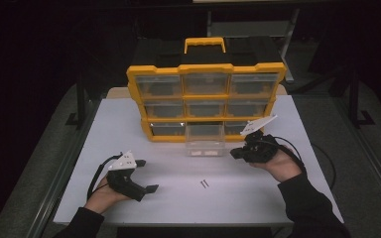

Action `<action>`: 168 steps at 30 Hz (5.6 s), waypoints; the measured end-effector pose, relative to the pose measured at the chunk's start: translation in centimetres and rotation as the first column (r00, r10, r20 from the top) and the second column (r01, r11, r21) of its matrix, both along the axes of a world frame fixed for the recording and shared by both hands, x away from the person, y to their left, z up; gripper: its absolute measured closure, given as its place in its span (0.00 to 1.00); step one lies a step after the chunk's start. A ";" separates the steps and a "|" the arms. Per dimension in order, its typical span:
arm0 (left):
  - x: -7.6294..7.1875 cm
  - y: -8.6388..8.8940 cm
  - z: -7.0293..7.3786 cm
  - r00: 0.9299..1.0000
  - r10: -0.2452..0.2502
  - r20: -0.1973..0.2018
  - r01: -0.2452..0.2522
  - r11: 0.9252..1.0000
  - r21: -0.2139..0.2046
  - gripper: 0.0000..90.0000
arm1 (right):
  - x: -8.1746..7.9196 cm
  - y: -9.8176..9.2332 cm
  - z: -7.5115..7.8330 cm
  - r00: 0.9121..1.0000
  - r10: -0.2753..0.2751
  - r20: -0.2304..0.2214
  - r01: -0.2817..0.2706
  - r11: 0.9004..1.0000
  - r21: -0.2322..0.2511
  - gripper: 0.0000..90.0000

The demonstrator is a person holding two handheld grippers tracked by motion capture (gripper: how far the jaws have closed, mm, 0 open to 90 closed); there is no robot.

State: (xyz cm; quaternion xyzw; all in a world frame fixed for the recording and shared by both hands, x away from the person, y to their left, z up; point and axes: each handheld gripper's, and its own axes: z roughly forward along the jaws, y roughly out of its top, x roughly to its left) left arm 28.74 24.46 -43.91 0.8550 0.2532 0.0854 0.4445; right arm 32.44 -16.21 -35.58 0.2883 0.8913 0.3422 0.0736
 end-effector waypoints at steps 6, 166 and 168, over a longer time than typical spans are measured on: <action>0.0 0.0 0.0 1.000 0.001 -0.004 -0.001 1.000 -0.005 0.00 | 0.4 0.2 0.7 1.000 -0.002 0.009 0.001 1.000 0.007 0.95; 0.0 0.0 -0.2 1.000 -0.009 -0.013 0.009 1.000 -0.004 0.00 | -1.4 8.5 -8.6 0.987 0.141 -0.077 -0.145 0.988 -0.061 0.82; 0.0 0.0 -0.2 1.000 -0.008 -0.013 0.008 1.000 -0.005 0.00 | -1.4 8.6 -8.7 0.987 0.143 -0.077 -0.148 0.987 -0.065 0.83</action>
